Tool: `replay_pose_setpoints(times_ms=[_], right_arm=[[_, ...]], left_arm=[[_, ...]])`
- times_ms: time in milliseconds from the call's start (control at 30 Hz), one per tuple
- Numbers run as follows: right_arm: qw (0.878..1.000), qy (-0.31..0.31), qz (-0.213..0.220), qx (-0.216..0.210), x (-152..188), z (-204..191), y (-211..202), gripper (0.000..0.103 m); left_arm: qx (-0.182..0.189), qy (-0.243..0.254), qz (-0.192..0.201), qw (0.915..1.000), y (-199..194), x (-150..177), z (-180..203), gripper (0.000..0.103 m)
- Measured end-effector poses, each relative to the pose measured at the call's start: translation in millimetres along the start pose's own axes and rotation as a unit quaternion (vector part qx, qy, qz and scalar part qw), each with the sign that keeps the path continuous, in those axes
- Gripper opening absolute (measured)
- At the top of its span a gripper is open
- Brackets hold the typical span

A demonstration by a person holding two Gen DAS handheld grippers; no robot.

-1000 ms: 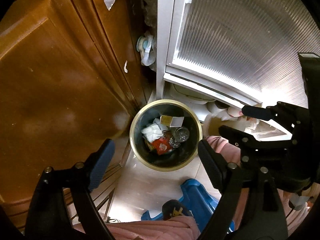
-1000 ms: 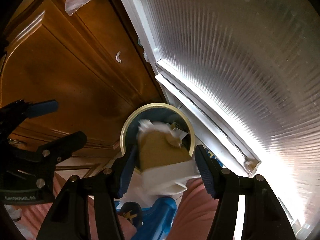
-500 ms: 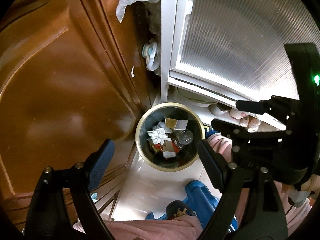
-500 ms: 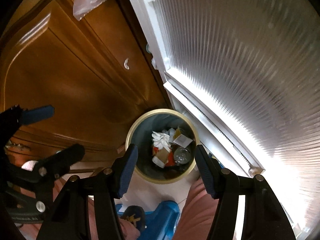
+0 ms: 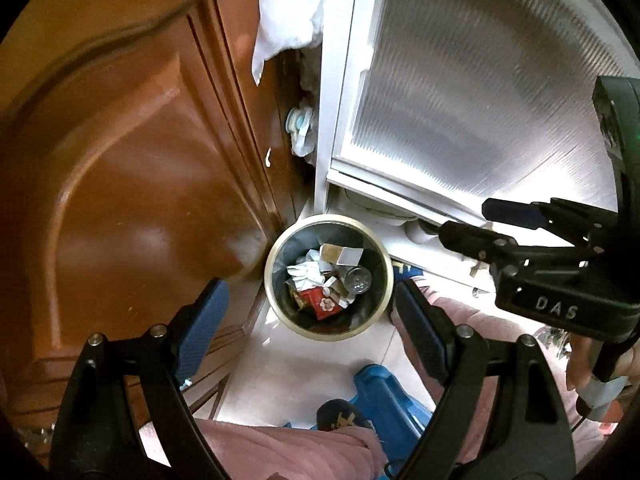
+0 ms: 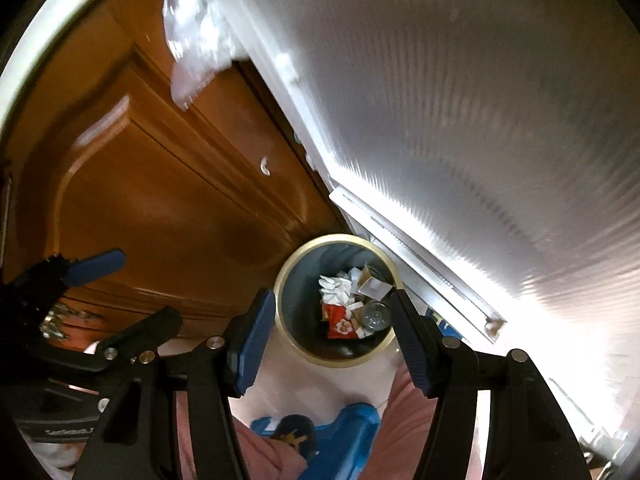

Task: Collect trash
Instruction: 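Raise both tools back up toward the counter of trash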

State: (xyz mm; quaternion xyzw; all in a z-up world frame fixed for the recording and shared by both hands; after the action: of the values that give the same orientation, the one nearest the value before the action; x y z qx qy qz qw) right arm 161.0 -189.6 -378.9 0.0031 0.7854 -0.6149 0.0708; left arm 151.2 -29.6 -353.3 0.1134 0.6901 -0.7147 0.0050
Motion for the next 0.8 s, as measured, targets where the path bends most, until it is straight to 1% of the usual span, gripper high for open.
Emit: replay_pose_setpoints(times_ms=[133, 200, 267, 333, 400, 567, 667, 733, 800], right_arm=[[1.0, -0.003, 0.016, -0.004, 5.0, -3.0, -26.2, 0.061], [1.0, -0.01, 0.023, -0.005, 9.7, -9.0, -40.5, 0.061], [0.999, -0.023, 0.036, -0.009, 15.4, -16.3, -57.1, 0.061], [0.997, -0.042, 0.063, -0.002, 22.8, -27.4, -82.1, 0.06], [0.994, -0.061, 0.093, 0.012, 27.6, -37.0, -109.5, 0.06], [0.986, -0.091, 0.139, 0.014, 34.6, -56.1, -168.6, 0.06], [0.98, -0.106, 0.168, 0.014, 36.1, -68.6, -204.8, 0.06], [0.973, -0.124, 0.194, 0.017, 33.4, -77.2, -233.9, 0.06], [0.968, -0.131, 0.214, 0.009, 27.4, -82.6, -257.8, 0.06]], left_arm=[[0.015, 0.0, 0.012, 0.9998, -23.3, 7.7, 3.6, 0.083], [0.022, 0.004, 0.024, 0.9995, -38.7, 12.6, 8.1, 0.083], [0.025, 0.01, 0.037, 0.9989, -55.3, 16.1, 12.5, 0.083], [0.023, 0.019, 0.053, 0.9981, -75.1, 18.7, 17.0, 0.083], [0.022, 0.029, 0.07, 0.9969, -95.5, 20.9, 20.0, 0.083], [0.022, 0.046, 0.117, 0.9918, -148.2, 19.4, 25.1, 0.083], [0.033, 0.047, 0.145, 0.9878, -181.9, 12.8, 23.5, 0.083], [0.041, 0.044, 0.161, 0.9851, -204.2, 5.3, 20.7, 0.083], [0.051, 0.04, 0.174, 0.9825, -222.3, -4.1, 19.4, 0.083]])
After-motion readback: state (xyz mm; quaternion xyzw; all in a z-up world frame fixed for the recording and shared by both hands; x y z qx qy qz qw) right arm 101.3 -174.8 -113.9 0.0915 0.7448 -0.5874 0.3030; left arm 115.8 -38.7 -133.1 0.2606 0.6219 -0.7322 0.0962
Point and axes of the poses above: each gripper's, at about its wrist camera, not at the fingertips, and y roughly the way its jaws point, z to its right, x to its underside, the point moved 3 cm from there along y, roughly the way its jaws point, and after that the axes turned 10 degrees about -z, right-handed, at the moved point
